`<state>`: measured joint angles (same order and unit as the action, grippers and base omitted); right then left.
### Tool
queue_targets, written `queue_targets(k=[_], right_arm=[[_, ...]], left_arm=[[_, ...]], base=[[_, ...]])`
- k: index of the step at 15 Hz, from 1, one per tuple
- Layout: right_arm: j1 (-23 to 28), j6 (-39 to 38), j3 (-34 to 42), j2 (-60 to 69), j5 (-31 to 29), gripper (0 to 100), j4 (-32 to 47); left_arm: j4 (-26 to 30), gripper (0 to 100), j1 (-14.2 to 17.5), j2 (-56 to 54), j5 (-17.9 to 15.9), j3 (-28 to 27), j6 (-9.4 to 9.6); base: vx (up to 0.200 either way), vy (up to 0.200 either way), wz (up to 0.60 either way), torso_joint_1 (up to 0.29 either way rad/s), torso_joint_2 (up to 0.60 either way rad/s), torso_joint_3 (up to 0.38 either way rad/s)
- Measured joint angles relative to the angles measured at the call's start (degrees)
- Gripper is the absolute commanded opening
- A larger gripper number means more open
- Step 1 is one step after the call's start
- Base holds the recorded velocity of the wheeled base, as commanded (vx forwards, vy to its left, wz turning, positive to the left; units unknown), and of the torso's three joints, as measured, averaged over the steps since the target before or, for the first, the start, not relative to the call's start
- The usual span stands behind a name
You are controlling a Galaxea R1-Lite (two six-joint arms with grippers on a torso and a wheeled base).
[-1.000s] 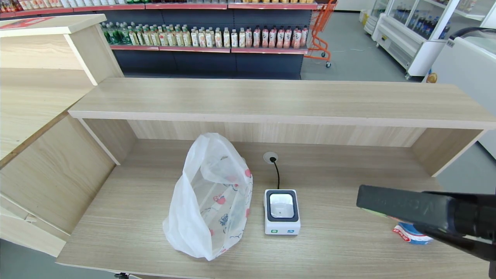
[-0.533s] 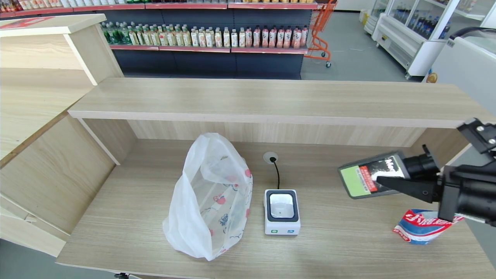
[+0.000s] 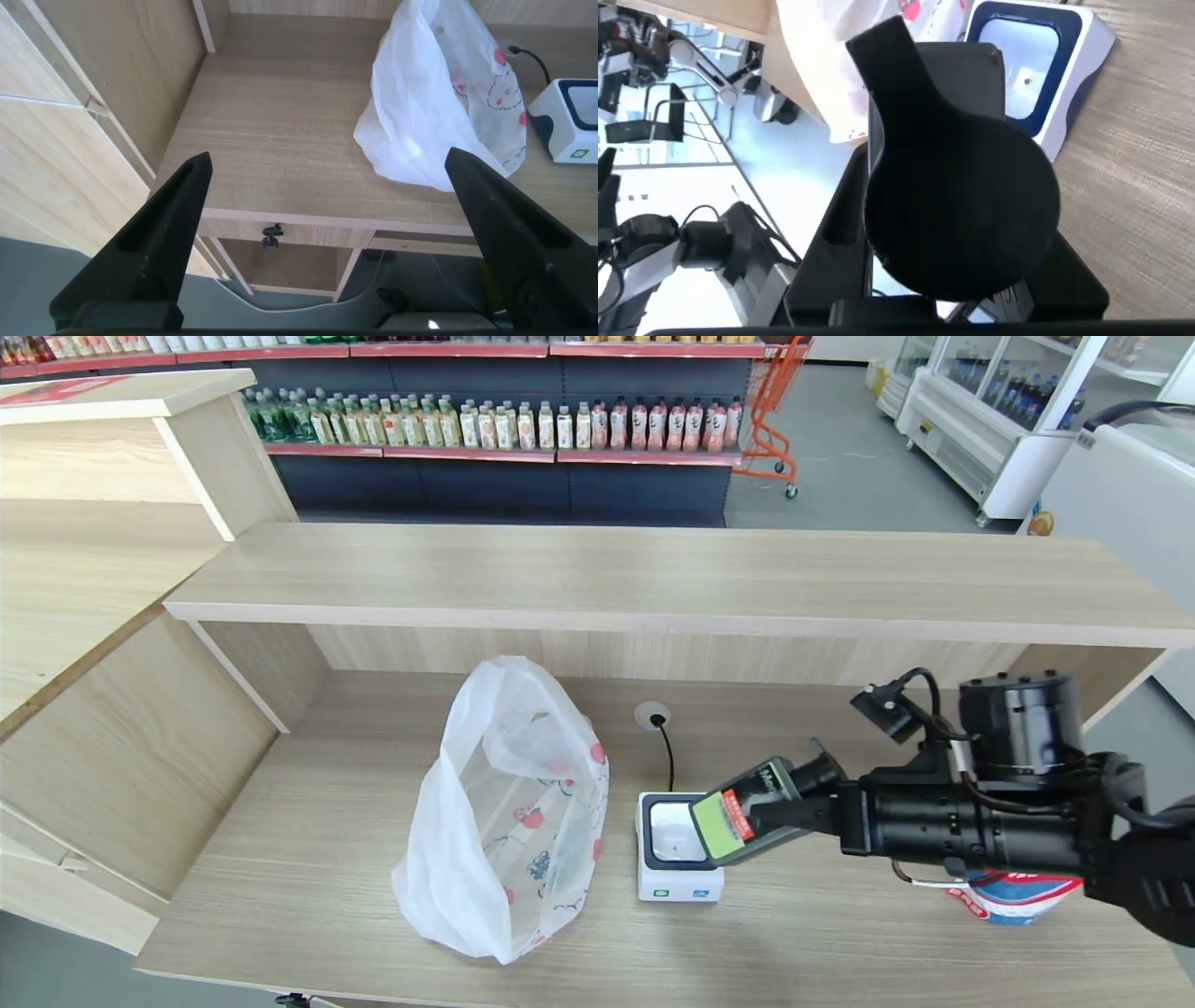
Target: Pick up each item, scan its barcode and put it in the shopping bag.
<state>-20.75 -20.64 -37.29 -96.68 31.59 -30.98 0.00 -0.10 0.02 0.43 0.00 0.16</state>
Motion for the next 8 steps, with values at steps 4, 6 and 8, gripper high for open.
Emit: queue_targets(k=[4,6,8], right_arm=[[-1.2,0.1,-7.2,-9.4,-0.9,0,-0.1],[-1.9,0.4,-9.2,-12.8,-2.7,0,-0.1],[-2.5,2.3,-10.5,-15.6,-4.3,0,0.0]], left_arm=[[0.0,100,0.0,0.0,0.0,0.0,0.02],[0.0,100,0.0,0.0,0.0,0.0,0.02],[0.0,100,0.0,0.0,0.0,0.0,0.02]], base=[[0.0,0.0,0.0,0.0,0.0,0.0],[0.0,0.0,0.0,0.0,0.0,0.0],[0.0,0.0,0.0,0.0,0.0,0.0]])
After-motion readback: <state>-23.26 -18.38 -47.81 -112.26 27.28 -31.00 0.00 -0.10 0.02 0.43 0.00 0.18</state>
